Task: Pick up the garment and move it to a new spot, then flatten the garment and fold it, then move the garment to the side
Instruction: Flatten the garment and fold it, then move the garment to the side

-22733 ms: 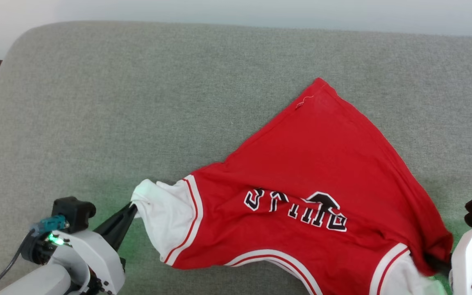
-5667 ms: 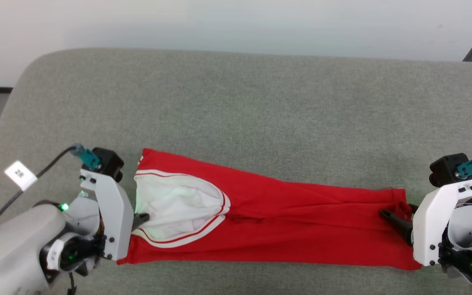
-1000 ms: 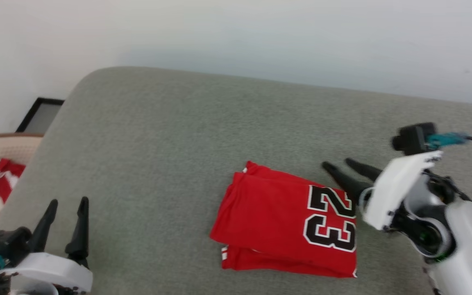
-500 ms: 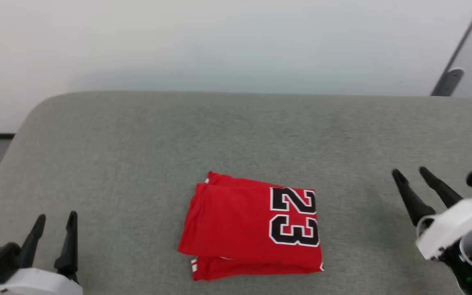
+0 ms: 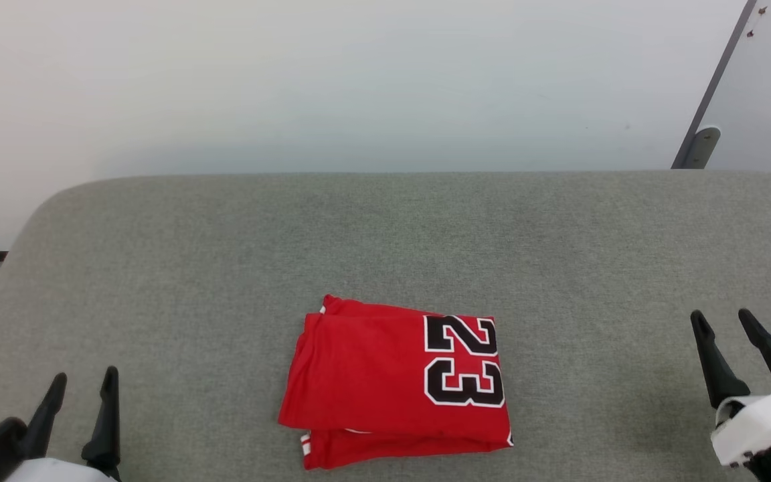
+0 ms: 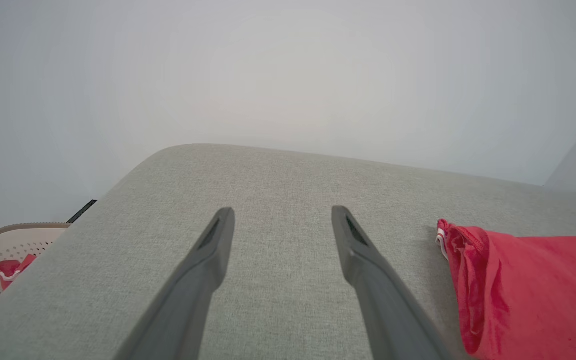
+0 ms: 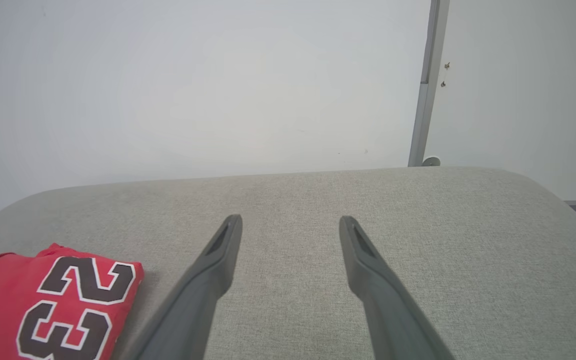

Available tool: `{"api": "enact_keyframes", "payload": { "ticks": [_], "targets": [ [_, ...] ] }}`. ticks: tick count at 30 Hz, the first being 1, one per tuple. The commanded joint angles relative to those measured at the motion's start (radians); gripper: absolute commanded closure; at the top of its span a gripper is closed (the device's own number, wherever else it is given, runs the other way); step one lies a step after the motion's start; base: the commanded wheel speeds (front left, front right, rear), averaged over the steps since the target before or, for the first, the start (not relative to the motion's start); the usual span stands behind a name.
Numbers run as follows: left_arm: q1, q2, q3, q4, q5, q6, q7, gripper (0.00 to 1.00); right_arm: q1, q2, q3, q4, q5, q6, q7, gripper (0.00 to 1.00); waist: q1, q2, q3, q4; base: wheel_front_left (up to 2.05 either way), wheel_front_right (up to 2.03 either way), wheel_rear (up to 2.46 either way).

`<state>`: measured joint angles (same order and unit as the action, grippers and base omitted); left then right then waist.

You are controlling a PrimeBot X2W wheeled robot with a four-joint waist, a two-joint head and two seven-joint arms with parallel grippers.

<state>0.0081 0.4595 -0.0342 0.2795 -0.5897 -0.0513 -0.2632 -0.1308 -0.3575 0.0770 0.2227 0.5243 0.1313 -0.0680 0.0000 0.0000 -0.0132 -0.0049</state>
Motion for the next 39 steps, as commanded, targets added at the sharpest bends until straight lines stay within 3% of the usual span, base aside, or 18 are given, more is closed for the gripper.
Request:
{"api": "enact_keyframes", "payload": {
  "ticks": [1,25,39],
  "targets": [
    [0.016,-0.006,0.007,-0.002,0.011,0.002,-0.001,0.0,0.022,0.004,-0.006,0.007,-0.021,-0.001,-0.017,0.0,0.0,0.0,-0.004,0.005,0.0,0.0,0.0],
    [0.021,-0.022,0.018,-0.015,0.046,-0.009,-0.001,0.0,0.057,0.052,-0.014,-0.018,-0.029,-0.001,0.017,0.0,0.0,0.0,-0.007,0.047,0.0,0.0,0.0],
    [-0.006,-0.033,-0.02,-0.017,0.05,-0.005,0.012,0.0,-0.051,0.05,0.219,-0.018,0.081,-0.001,0.193,0.0,0.0,0.0,0.044,0.139,0.0,0.0,0.0]
  ]
}}
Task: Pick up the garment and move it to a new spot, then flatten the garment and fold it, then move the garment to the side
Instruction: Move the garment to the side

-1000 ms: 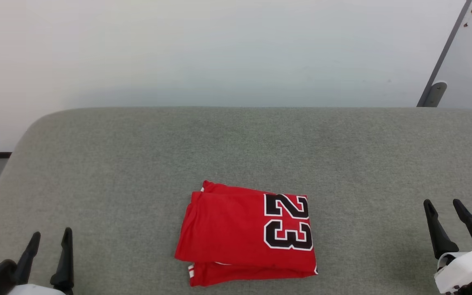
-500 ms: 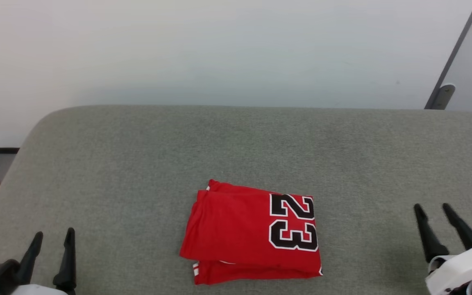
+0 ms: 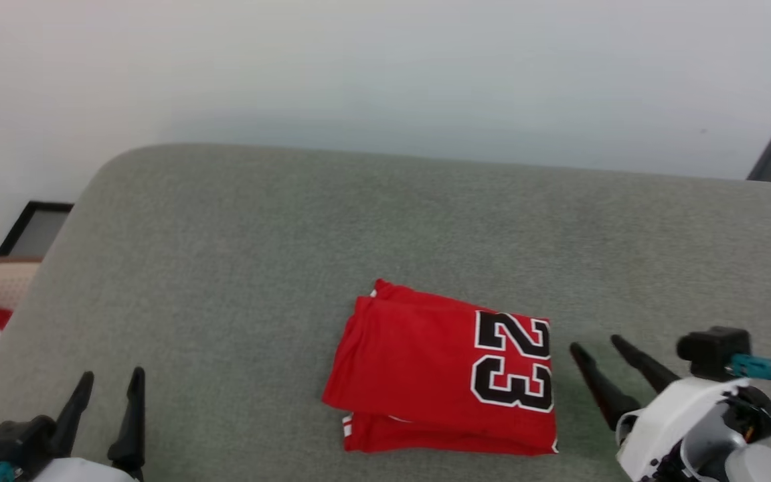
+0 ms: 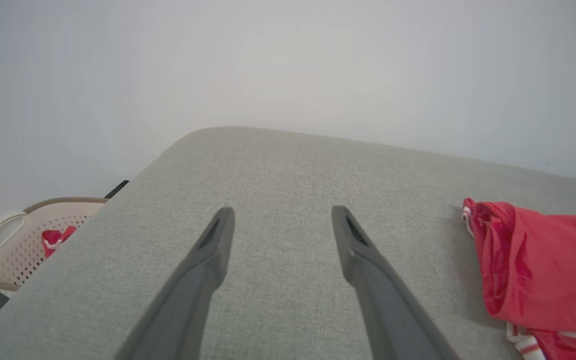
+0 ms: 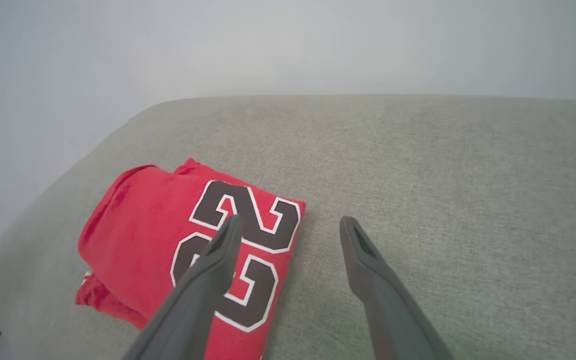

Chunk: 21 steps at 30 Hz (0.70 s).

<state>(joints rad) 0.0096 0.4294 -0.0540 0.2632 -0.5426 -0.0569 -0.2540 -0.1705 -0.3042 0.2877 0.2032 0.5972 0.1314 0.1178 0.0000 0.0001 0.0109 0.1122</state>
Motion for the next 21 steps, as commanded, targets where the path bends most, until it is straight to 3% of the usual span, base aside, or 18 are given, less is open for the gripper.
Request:
{"api": "enact_keyframes", "payload": {
  "ticks": [1,13,21],
  "targets": [
    [-0.01,-0.005,-0.002,0.001,0.002,0.0,0.002,0.0,-0.02,-0.009,0.021,0.005,0.014,-0.002,0.026,0.0,0.0,-0.0001,0.026,0.029,0.0,0.0,0.0],
    [-0.054,-0.027,-0.032,0.029,0.007,-0.01,-0.002,0.0,-0.082,-0.011,0.025,0.087,0.002,-0.001,0.265,0.0,0.0,-0.0001,0.09,0.111,0.0,0.0,0.0],
    [-0.083,-0.038,-0.043,0.054,0.01,-0.017,-0.007,0.0,-0.104,0.045,-0.017,0.15,-0.016,-0.001,0.414,0.0,0.0,-0.0001,0.118,0.138,0.0,0.0,0.0]
  ]
}}
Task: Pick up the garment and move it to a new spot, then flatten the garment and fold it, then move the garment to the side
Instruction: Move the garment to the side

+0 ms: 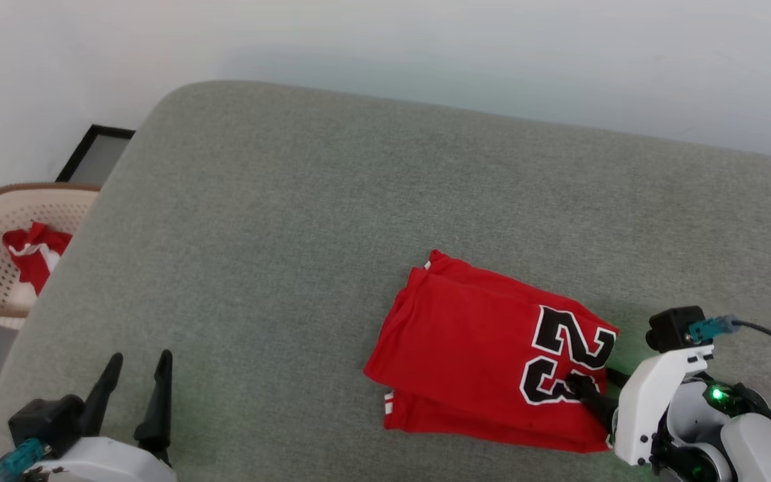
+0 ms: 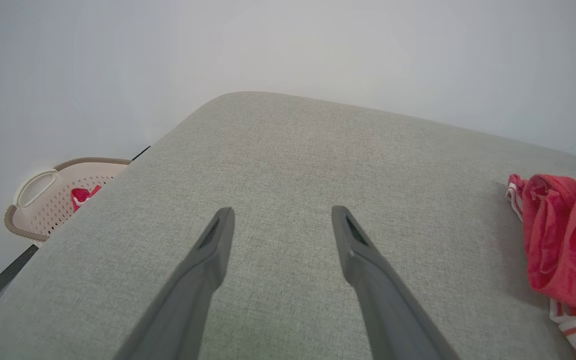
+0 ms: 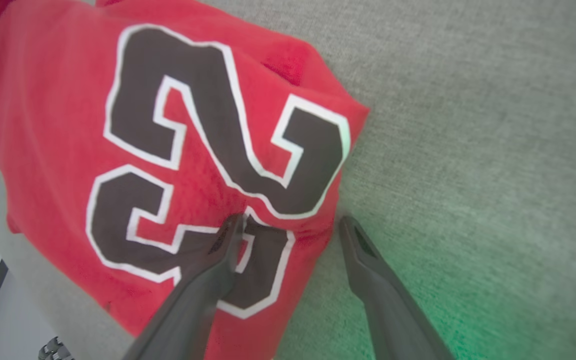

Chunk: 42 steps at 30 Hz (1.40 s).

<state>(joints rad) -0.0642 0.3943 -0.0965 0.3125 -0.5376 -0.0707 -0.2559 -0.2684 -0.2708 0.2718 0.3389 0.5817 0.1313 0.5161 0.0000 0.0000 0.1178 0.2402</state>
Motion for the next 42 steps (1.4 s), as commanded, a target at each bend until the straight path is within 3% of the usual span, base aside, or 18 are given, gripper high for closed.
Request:
{"api": "enact_keyframes", "payload": {
  "ticks": [1,3,4,5,16,32,42],
  "targets": [
    [-0.013,-0.004,-0.002,0.007,0.005,-0.005,-0.005,0.0,-0.007,0.021,-0.004,0.023,0.002,-0.001,0.032,0.0,0.0,0.0,0.013,0.012,0.0,0.0,0.0],
    [-0.019,-0.006,-0.003,0.011,0.007,-0.007,-0.007,0.0,-0.014,0.03,0.003,0.029,-0.002,-0.001,0.052,0.0,0.0,0.0,0.017,0.015,0.0,0.0,0.0],
    [-0.022,-0.008,-0.003,0.013,0.007,-0.007,-0.007,0.0,-0.016,0.035,0.001,0.032,0.004,-0.001,0.061,0.64,0.0,0.0,0.019,0.015,0.0,0.0,0.0],
    [-0.026,-0.009,-0.004,0.015,0.008,-0.007,-0.006,0.0,-0.021,0.037,0.004,0.031,0.005,-0.001,0.066,1.0,0.0,0.0,0.02,0.015,0.0,0.0,0.0],
    [-0.048,-0.011,0.005,0.017,0.019,-0.015,-0.009,0.0,-0.068,0.01,-0.038,-0.04,-0.015,-0.001,0.1,1.0,0.0,0.0,0.027,-0.011,0.0,0.0,0.0],
    [-0.125,-0.014,-0.023,0.01,0.046,-0.032,-0.009,0.0,-0.139,-0.158,-0.161,-0.158,-0.054,-0.001,0.194,1.0,0.0,0.0,0.069,-0.135,0.0,0.0,0.0],
    [-0.242,-0.021,-0.08,0.037,0.062,-0.05,-0.009,0.0,-0.231,-0.277,-0.206,-0.138,-0.068,-0.001,0.188,1.0,0.0,0.0,0.115,-0.238,0.0,0.0,0.0]
  ]
}}
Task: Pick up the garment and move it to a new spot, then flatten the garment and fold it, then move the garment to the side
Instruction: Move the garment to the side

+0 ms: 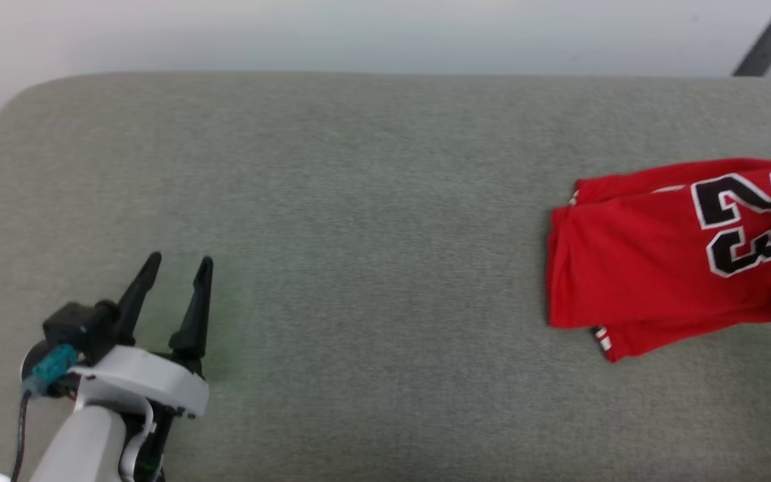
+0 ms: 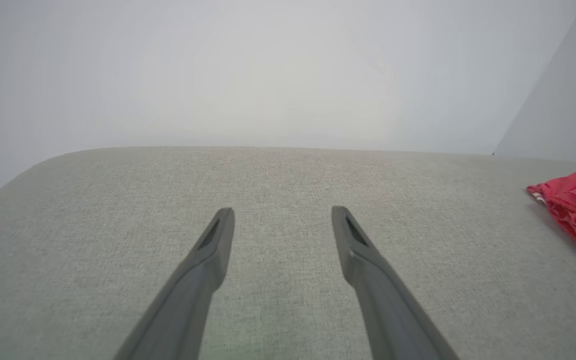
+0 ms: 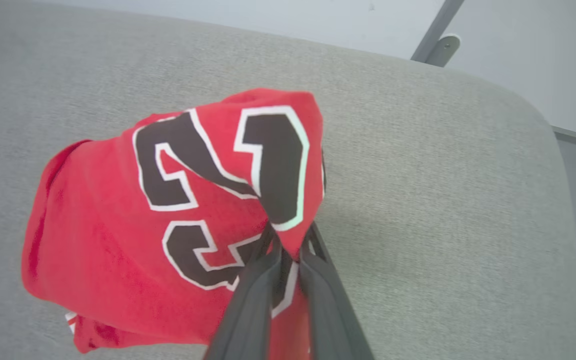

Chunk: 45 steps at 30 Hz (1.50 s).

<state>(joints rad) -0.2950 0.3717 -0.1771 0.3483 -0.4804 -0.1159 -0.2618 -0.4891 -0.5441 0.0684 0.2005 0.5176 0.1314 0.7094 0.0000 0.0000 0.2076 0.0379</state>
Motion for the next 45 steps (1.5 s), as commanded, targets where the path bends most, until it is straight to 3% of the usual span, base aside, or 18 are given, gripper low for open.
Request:
{"api": "enact_keyframes", "payload": {
  "ticks": [1,10,22,30,43,44,45],
  "targets": [
    [-0.021,0.003,-0.004,0.006,0.003,-0.008,-0.003,0.0,-0.019,-0.013,-0.001,0.009,-0.007,-0.002,-0.008,1.0,0.0,0.0,0.03,-0.046,0.0,0.0,0.0],
    [-0.11,0.012,-0.049,0.02,0.004,-0.015,-0.002,0.0,-0.133,-0.124,0.036,0.11,-0.036,-0.002,-0.091,1.0,0.0,0.0,0.089,-0.117,0.0,0.0,0.0],
    [-0.209,0.036,-0.11,0.013,-0.009,-0.015,-0.002,0.0,-0.284,-0.235,0.084,0.296,-0.131,-0.002,-0.261,1.0,0.0,0.0,0.182,-0.154,0.0,0.0,0.0],
    [-0.239,0.043,-0.135,0.005,-0.018,-0.015,-0.002,0.0,-0.344,-0.205,0.08,0.454,-0.213,-0.002,-0.394,1.0,0.0,0.0,0.223,-0.149,0.0,0.0,0.0],
    [-0.252,0.055,-0.146,0.003,-0.029,-0.015,-0.002,0.0,-0.421,-0.111,0.055,0.713,-0.28,-0.002,-0.488,1.0,0.0,0.0,0.238,-0.126,0.0,0.0,0.0],
    [-0.25,0.055,-0.144,0.004,-0.029,-0.015,-0.002,0.0,-0.429,-0.105,0.053,0.724,-0.288,-0.002,-0.494,0.97,0.0,0.0,0.235,-0.127,0.0,0.0,0.0],
    [-0.248,0.056,-0.144,0.005,-0.029,-0.015,-0.002,0.0,-0.436,-0.102,0.051,0.737,-0.297,-0.002,-0.498,0.83,0.0,0.0,0.233,-0.127,0.0,0.0,0.0]
  ]
}}
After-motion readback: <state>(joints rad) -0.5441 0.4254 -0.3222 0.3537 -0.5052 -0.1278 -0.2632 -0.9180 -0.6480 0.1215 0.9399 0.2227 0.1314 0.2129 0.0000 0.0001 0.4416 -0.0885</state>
